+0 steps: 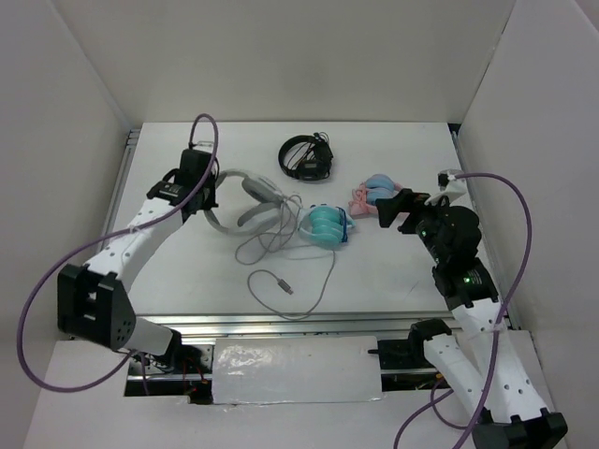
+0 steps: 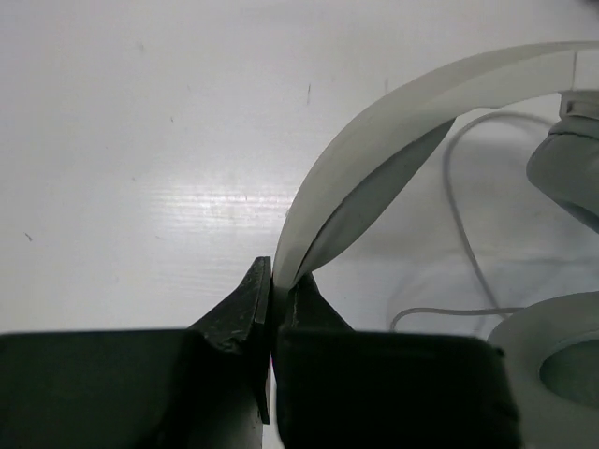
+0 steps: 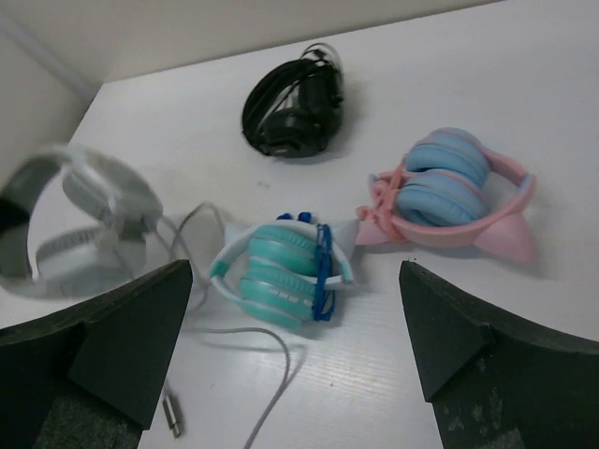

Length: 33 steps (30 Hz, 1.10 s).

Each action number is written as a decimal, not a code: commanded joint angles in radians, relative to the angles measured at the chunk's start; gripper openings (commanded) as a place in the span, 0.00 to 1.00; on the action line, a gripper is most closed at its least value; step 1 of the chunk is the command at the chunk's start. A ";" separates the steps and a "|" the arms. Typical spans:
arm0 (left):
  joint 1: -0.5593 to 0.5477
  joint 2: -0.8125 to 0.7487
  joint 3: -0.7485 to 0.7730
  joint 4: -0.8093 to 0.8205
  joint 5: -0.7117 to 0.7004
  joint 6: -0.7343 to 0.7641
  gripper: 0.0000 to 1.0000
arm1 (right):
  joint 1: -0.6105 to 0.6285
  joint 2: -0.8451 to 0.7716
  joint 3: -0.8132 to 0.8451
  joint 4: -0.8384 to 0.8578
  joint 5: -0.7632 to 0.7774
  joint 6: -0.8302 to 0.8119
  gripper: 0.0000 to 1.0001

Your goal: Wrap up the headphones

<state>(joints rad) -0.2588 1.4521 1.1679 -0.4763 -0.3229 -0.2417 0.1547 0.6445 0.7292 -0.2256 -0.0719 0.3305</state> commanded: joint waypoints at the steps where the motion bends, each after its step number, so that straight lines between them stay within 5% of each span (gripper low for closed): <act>1: -0.013 -0.137 0.093 0.057 -0.060 -0.146 0.00 | 0.077 0.021 0.035 0.091 -0.043 -0.057 1.00; 12: -0.020 -0.252 0.276 0.048 0.035 -0.105 0.00 | 0.322 0.210 0.067 0.434 -0.155 -0.229 1.00; 26: -0.031 -0.331 0.263 0.034 0.031 -0.111 0.00 | 0.341 0.575 0.263 0.799 -0.452 -0.154 0.96; 29: -0.030 -0.335 0.247 0.045 0.050 -0.110 0.00 | 0.361 0.639 0.318 0.813 -0.477 -0.139 0.83; 33: -0.031 -0.357 0.211 0.065 0.055 -0.111 0.00 | 0.370 0.717 0.410 0.787 -0.496 -0.145 0.42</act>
<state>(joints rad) -0.2848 1.1427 1.3781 -0.5400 -0.2962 -0.2947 0.5133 1.3315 1.0451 0.5022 -0.5190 0.1856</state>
